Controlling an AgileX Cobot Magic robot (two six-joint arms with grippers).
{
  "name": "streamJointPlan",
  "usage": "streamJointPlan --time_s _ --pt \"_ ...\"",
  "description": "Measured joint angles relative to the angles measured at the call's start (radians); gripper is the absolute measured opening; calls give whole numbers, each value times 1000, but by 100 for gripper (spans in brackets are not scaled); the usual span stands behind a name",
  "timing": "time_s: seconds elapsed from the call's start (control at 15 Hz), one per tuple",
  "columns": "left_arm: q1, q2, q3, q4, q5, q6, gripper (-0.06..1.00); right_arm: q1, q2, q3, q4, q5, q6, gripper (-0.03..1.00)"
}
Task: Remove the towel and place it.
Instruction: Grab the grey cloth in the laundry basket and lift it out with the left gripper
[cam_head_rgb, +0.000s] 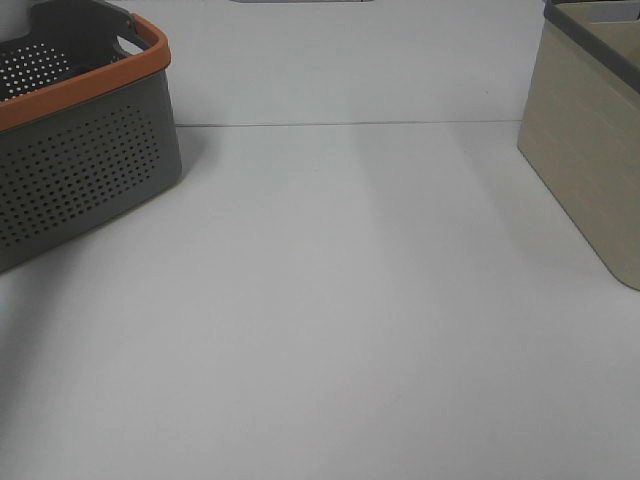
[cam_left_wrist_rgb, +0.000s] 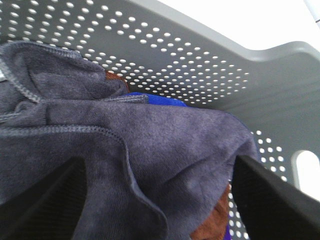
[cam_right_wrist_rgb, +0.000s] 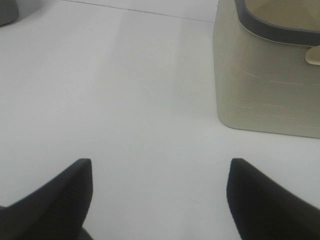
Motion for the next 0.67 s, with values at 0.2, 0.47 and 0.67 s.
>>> streamJointPlan --time_s 0.2,0.47,0.67 --pt "-10 80 -24 0 -20 -32 72 0 0 0 0 0 1 74" --pt "-13 142 -28 1 -80 -114 70 0 0 0 -20 0 44 74" --pt "-13 154 -28 2 -106 -127 37 0 0 0 -23 0 50 74"
